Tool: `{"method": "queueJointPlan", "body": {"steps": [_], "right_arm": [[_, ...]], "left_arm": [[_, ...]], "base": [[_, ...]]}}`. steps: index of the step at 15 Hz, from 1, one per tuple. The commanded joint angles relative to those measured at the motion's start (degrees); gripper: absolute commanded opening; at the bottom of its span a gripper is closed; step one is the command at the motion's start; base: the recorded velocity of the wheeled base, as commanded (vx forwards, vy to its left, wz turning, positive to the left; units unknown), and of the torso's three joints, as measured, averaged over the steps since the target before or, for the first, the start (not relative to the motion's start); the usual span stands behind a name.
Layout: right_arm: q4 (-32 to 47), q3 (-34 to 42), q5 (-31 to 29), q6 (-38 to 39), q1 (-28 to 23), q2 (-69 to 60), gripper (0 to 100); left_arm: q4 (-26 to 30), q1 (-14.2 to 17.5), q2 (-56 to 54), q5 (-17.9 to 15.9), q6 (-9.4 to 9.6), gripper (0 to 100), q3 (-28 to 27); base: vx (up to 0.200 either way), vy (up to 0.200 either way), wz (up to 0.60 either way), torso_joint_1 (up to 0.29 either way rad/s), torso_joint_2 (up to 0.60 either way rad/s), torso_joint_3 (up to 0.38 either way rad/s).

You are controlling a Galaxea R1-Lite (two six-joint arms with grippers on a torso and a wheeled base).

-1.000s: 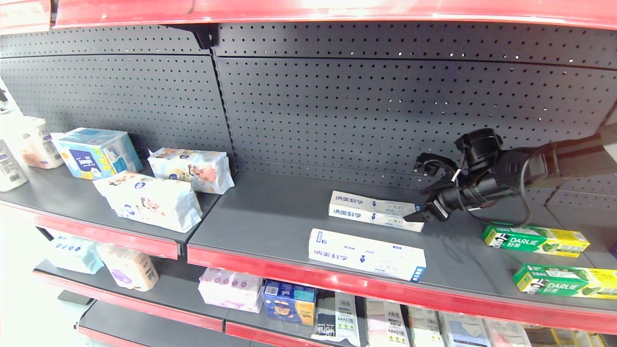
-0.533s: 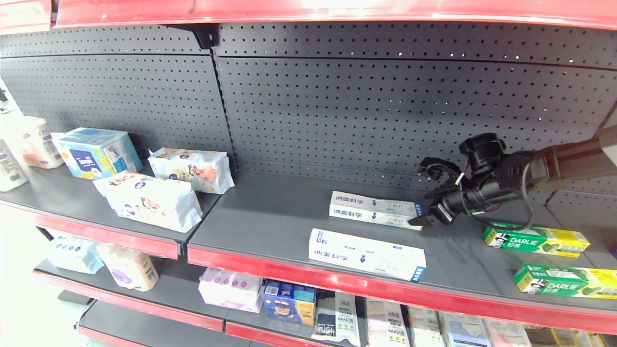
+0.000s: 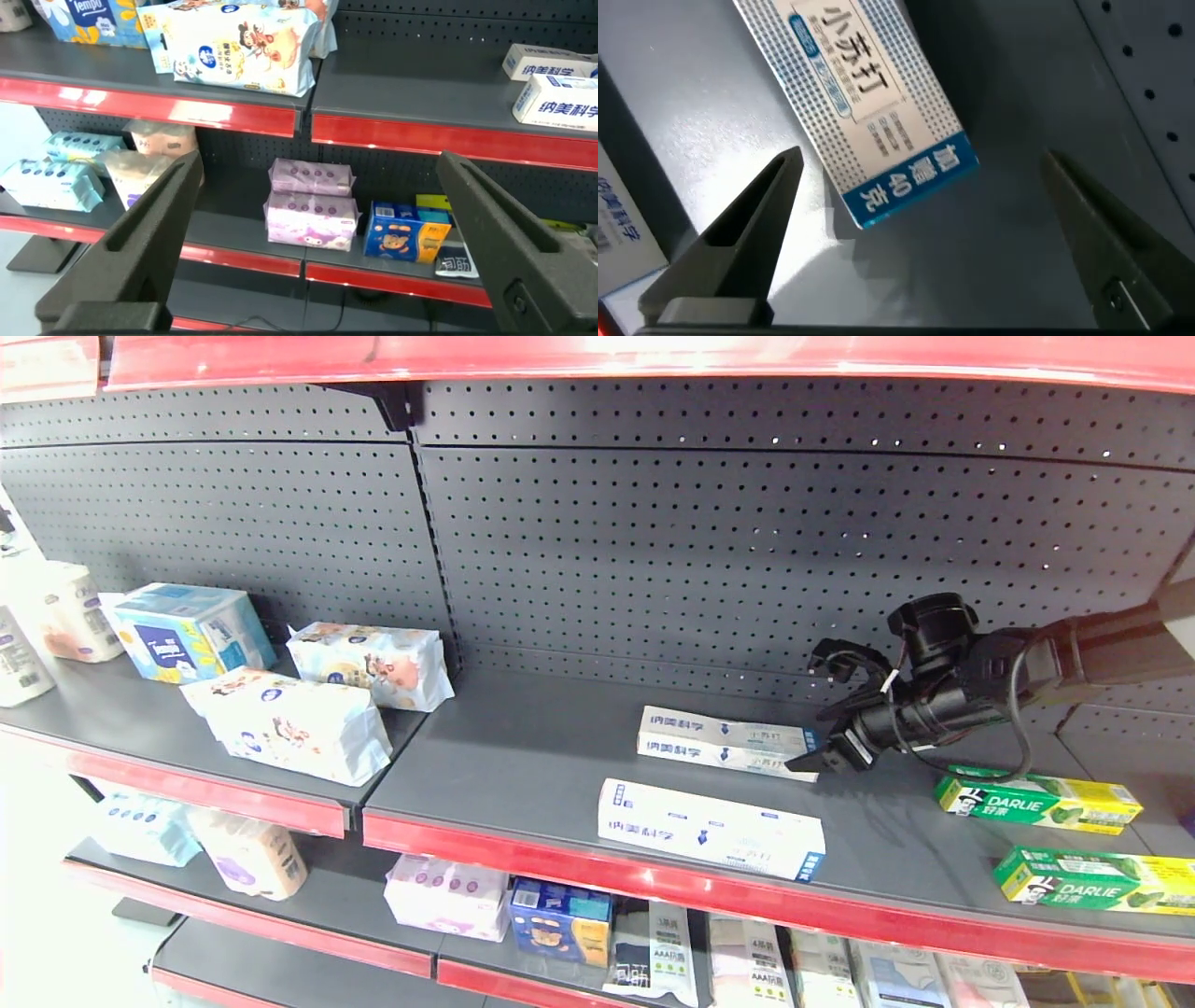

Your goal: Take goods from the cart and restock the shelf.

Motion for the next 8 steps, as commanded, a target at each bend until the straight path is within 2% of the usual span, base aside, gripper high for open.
{"method": "queueJointPlan", "body": {"steps": [1, 4, 8], "right_arm": [[0.04, 0.07, 1.29, 0.13, 0.08, -0.67, 100], [0.04, 0.15, 2.52, 0.3, -0.01, -1.37, 100], [-0.14, -1.16, 2.17, 5.93, 0.34, -1.11, 100]], "left_arm": [[0.0, 0.02, 0.02, -0.01, -0.02, 100, 0.0], [0.0, 0.02, 0.02, -0.01, -0.02, 100, -0.09], [0.0, 0.02, 0.02, 0.08, -0.02, 100, 0.0]], "base": [[0.0, 0.0, 0.0, 0.0, 0.0, 0.0], [0.0, 0.0, 0.0, 0.0, 0.0, 0.0], [0.0, 0.0, 0.0, 0.0, 0.0, 0.0]]}}
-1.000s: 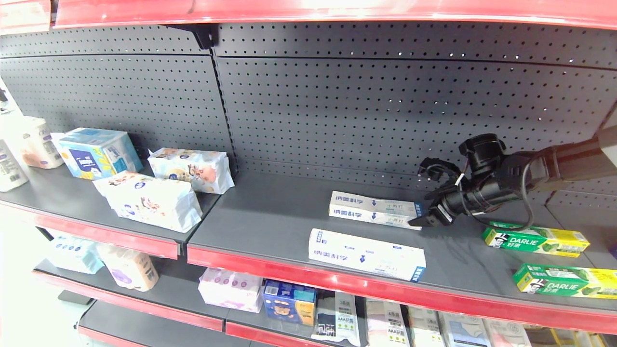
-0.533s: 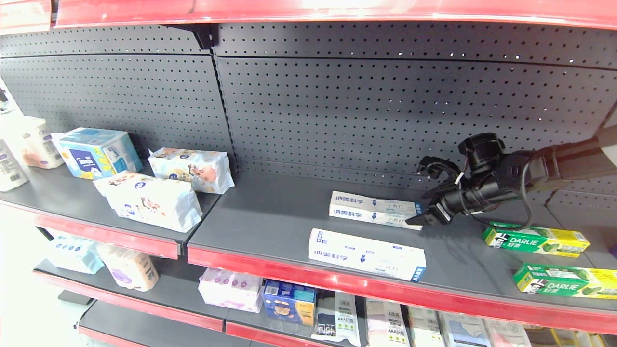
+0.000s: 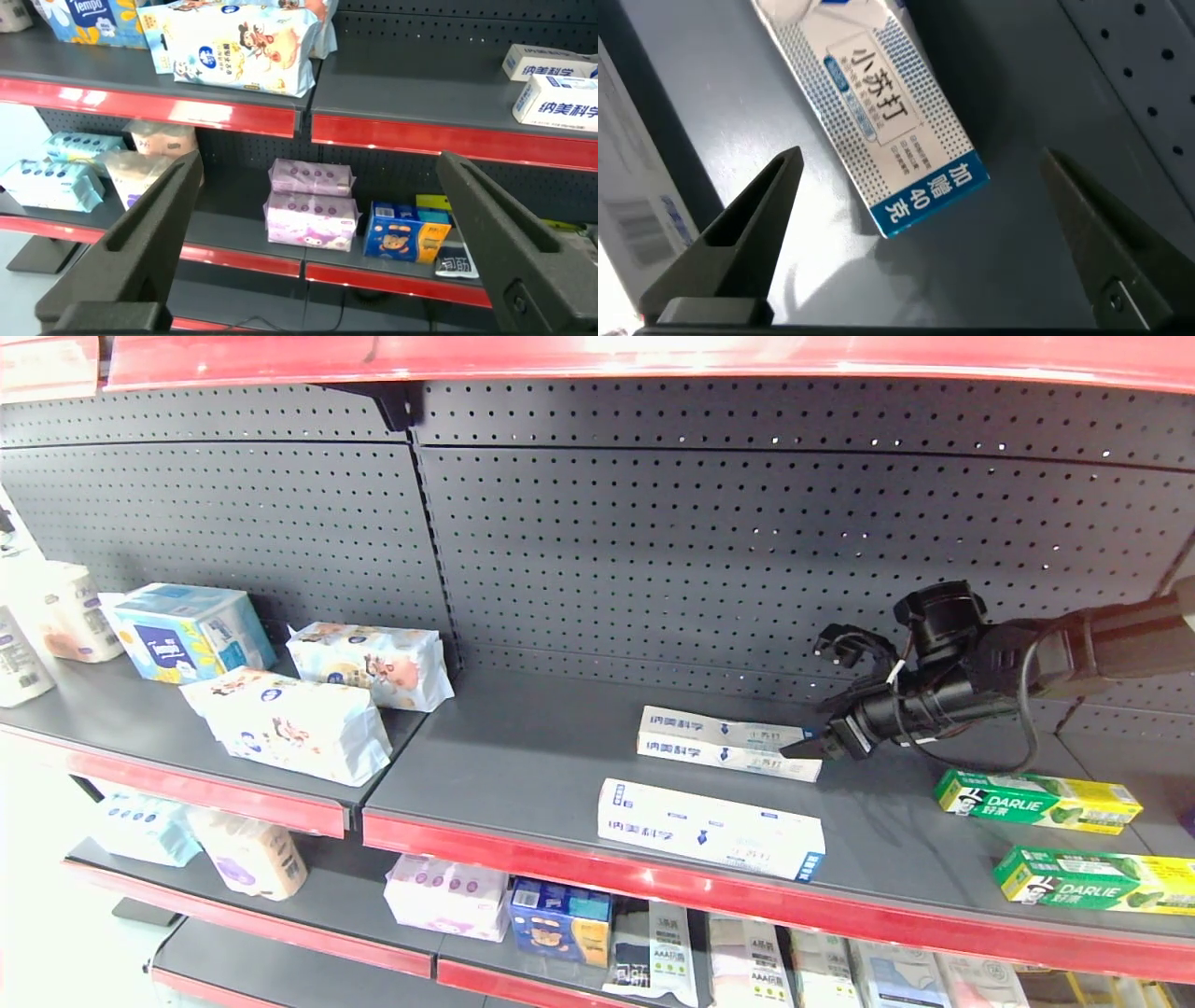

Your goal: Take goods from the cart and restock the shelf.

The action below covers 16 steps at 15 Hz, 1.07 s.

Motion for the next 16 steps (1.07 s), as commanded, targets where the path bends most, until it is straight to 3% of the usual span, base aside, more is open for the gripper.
{"method": "queueJointPlan", "body": {"steps": [1, 16], "right_arm": [[-0.12, -0.62, -0.37, 1.73, 0.12, 0.22, 100], [-0.47, -0.79, -5.29, 3.13, -0.32, 1.19, 100]], "left_arm": [[0.0, 0.02, 0.02, -0.06, -0.04, 100, 0.05], [0.0, 0.02, 0.02, -0.06, -0.04, 100, -0.04]], "base": [[0.0, 0.0, 0.0, 0.0, 0.0, 0.0], [0.0, 0.0, 0.0, 0.0, 0.0, 0.0]]}}
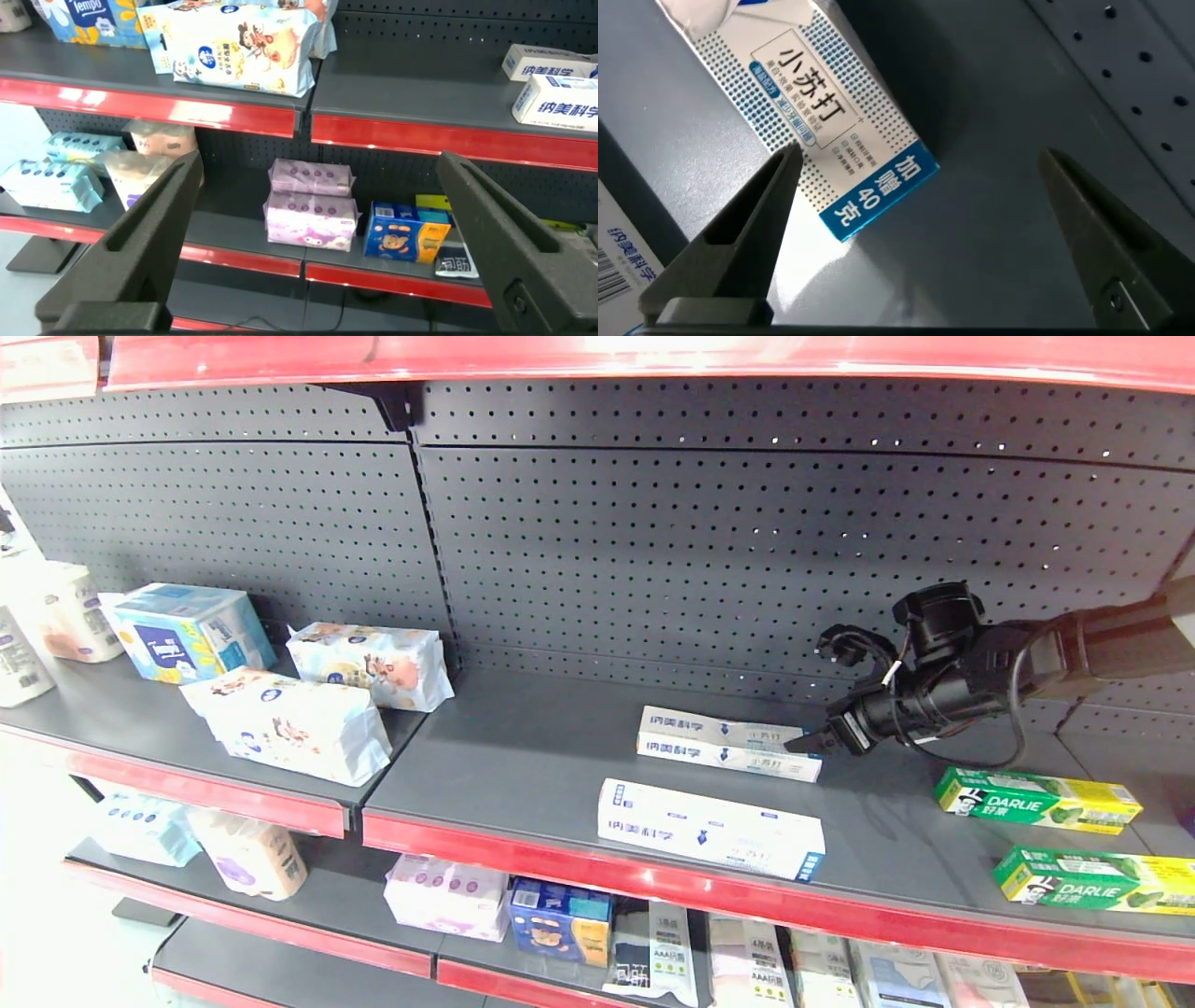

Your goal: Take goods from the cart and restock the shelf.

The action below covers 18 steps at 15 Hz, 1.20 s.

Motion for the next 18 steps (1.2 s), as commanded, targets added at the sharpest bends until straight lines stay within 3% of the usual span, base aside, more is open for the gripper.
{"method": "queueJointPlan", "body": {"steps": [1, 18], "right_arm": [[0.08, 0.06, 0.02, -0.16, 0.21, 0.03, 100], [-1.32, 2.34, -0.95, -3.94, 0.38, -0.23, 100]], "left_arm": [[0.0, 0.02, 0.02, -0.01, -0.02, 100, 0.05], [0.0, 0.02, 0.02, -0.01, -0.02, 100, -0.04]], "base": [[0.0, 0.0, 0.0, 0.0, 0.0, 0.0], [0.0, 0.0, 0.0, 0.0, 0.0, 0.0]]}}
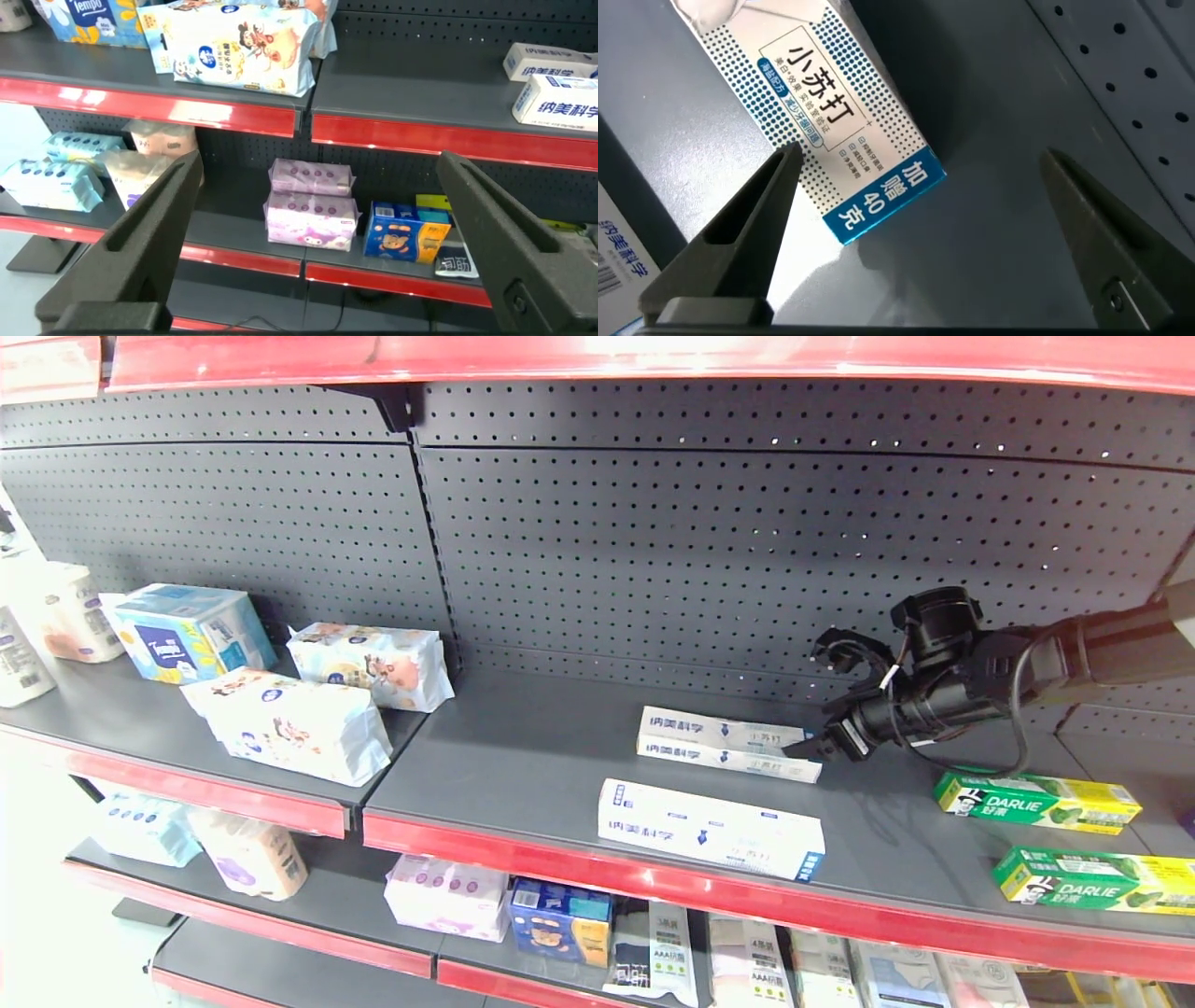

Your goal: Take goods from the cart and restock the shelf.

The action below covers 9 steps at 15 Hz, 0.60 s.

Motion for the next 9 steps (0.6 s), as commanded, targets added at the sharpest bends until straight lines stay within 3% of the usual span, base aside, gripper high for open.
{"method": "queueJointPlan", "body": {"steps": [1, 9], "right_arm": [[0.1, 0.51, -0.08, -0.51, 0.02, -0.21, 100], [0.1, 2.09, 0.01, -1.04, 0.1, -0.74, 100]], "left_arm": [[0.0, 0.02, 0.02, -0.01, -0.02, 100, -0.09], [0.0, 0.02, 0.02, -0.01, -0.02, 100, 0.0]], "base": [[0.0, 0.0, 0.0, 0.0, 0.0, 0.0], [0.0, 0.0, 0.0, 0.0, 0.0, 0.0]]}}
